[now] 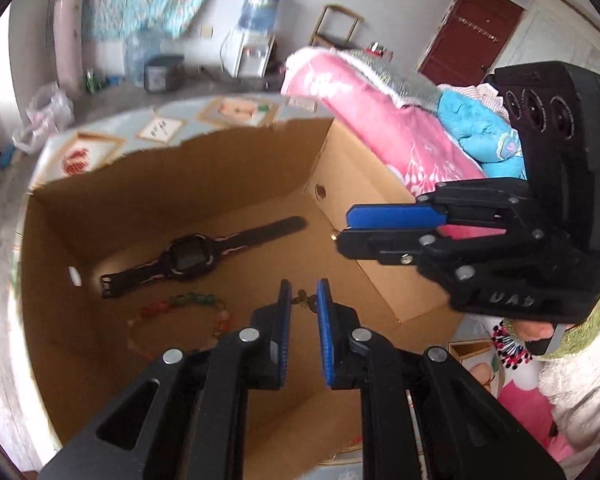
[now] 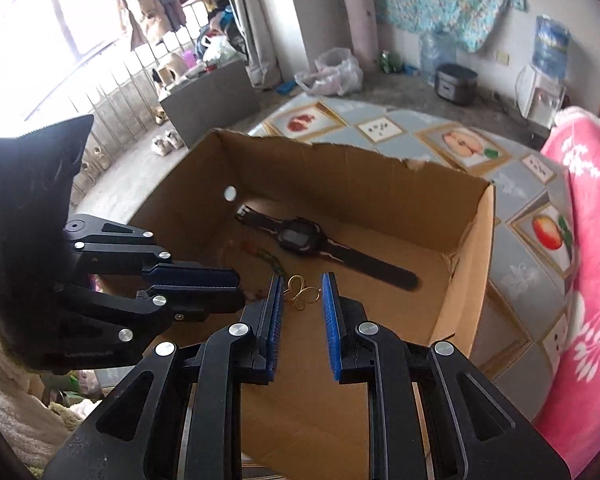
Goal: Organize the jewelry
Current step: 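Lift the gold charm with the right gripper into the box and open, then withdraw the right gripper from the box back toward the gold chain pieces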
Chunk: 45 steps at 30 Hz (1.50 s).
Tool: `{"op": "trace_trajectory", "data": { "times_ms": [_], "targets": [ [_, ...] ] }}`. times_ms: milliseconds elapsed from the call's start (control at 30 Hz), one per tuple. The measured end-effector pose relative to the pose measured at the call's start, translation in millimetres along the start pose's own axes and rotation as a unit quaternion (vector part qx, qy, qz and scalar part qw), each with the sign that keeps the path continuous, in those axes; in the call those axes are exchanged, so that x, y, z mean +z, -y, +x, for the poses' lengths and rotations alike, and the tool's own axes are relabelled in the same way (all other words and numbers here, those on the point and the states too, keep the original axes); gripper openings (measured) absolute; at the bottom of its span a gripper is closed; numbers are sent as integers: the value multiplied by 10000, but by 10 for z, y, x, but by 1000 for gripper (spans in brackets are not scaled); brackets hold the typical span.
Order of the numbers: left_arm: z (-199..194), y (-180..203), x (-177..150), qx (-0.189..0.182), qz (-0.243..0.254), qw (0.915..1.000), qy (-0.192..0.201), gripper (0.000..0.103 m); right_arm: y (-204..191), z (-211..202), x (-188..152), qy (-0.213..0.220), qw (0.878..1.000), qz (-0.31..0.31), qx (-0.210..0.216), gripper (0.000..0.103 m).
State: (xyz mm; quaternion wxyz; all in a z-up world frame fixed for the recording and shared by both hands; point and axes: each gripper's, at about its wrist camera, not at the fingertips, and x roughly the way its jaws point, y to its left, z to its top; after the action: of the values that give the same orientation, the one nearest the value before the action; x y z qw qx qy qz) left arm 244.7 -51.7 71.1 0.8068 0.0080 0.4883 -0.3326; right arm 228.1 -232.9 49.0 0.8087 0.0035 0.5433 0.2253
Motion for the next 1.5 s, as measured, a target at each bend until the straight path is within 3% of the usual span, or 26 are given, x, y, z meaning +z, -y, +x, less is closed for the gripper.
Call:
{"op": "trace_trajectory", "data": {
  "times_ms": [100,200,333,567,800,900,1033,1233,1267,1333,1500],
  "targets": [
    [242,-70,123,-43,-245,9990,-377,12,139,149,-13,-311,9993,136,-156,18],
    [353,-104,180,-33,-363,9980,-519,14,241,169,-7,-346,9990,244,-135,16],
    [428,-196,188,-286,-697,9953,-608,27,263,80,-27,-162,9994,259,-181,18],
    [308,-255,239,-220,-888,9951,-386,34,355,-109,-12,86,9988,433,-203,19],
    [15,-269,191,-78,-901,9959,-66,48,343,-277,-9,363,9976,553,-219,26],
    [-220,-238,101,-34,-865,9961,159,59,246,-480,-81,586,9964,575,-215,35],
    [-638,-191,-121,-54,-758,9957,537,75,46,-851,-288,1036,9931,514,-211,48],
    [-1292,-69,-809,55,-395,9950,918,97,-323,-1249,-778,1500,9876,468,55,67],
    [-1340,-66,-915,117,-399,9946,956,97,-376,-1270,-854,1510,9875,451,97,69],
    [-1371,-99,-1177,330,-460,9943,899,97,-507,-1237,-1023,1493,9876,458,139,76],
    [-1045,-191,-1681,954,-680,9926,315,97,-745,-818,-1337,922,9931,703,190,78]
  ]
}}
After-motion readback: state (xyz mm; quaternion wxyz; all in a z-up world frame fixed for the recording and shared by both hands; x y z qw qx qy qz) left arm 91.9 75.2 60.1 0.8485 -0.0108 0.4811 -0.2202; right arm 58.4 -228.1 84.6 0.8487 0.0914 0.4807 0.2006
